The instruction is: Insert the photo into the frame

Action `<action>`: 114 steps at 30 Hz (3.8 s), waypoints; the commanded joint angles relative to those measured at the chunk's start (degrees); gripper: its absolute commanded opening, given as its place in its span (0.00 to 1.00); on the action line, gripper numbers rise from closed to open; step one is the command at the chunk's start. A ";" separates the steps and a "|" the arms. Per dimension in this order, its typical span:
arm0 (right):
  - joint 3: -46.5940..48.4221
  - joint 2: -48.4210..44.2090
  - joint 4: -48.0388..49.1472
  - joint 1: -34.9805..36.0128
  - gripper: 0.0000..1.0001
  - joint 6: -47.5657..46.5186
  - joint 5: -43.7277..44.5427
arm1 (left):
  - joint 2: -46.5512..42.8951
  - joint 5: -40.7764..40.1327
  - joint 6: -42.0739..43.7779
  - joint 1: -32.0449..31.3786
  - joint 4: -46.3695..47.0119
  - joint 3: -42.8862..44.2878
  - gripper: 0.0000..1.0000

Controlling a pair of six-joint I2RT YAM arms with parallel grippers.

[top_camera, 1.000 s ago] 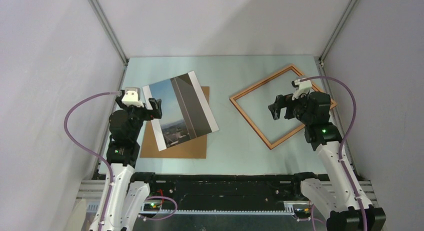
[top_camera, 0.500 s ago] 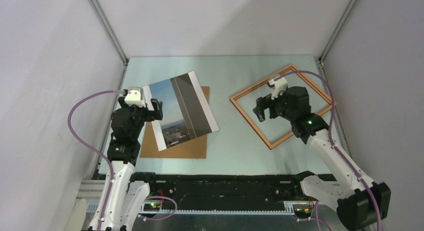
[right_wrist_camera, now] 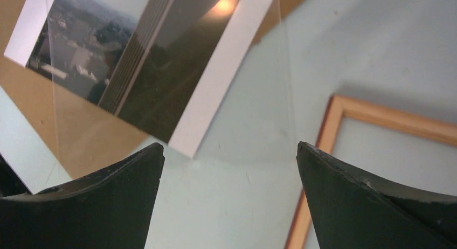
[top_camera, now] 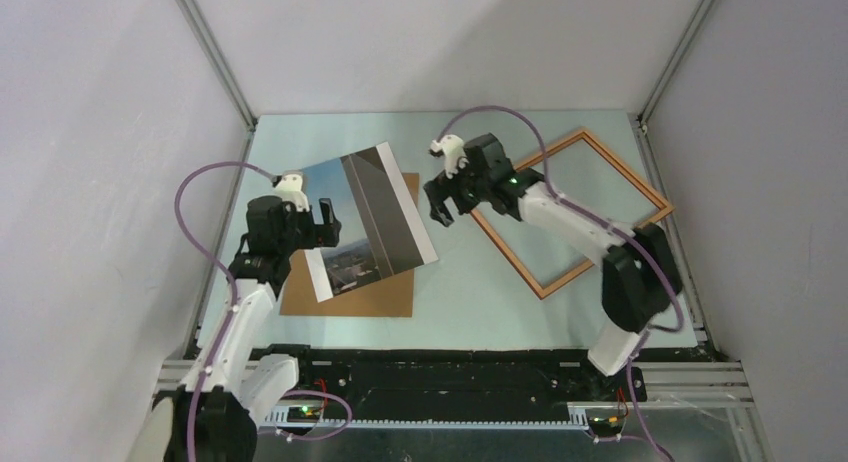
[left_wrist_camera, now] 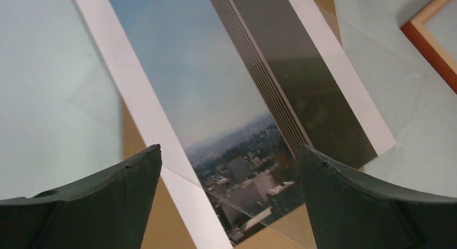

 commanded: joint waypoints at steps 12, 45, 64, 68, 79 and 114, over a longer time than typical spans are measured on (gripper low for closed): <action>41.10 34.01 -19.71 -1.25 0.96 0.60 -10.33 | 13.71 8.46 -10.16 0.29 -12.52 5.69 0.98; 49.59 42.98 -25.41 -6.01 0.99 4.03 -11.74 | 28.82 12.43 -9.67 3.90 -19.76 8.79 0.98; 25.23 22.53 -18.19 -6.75 0.97 -6.48 5.50 | 24.74 14.00 -8.78 4.60 -19.70 9.03 0.98; 23.32 23.69 -19.60 -7.60 0.93 -9.84 10.62 | 23.31 14.33 -8.77 4.60 -19.66 9.18 0.98; 11.83 21.97 -20.57 -9.13 0.82 -12.43 11.53 | 22.67 14.62 -8.50 4.69 -19.68 9.49 0.98; -26.88 -5.55 -19.06 -4.68 0.00 -33.65 12.52 | 24.30 15.16 -5.80 4.72 -19.74 17.31 0.98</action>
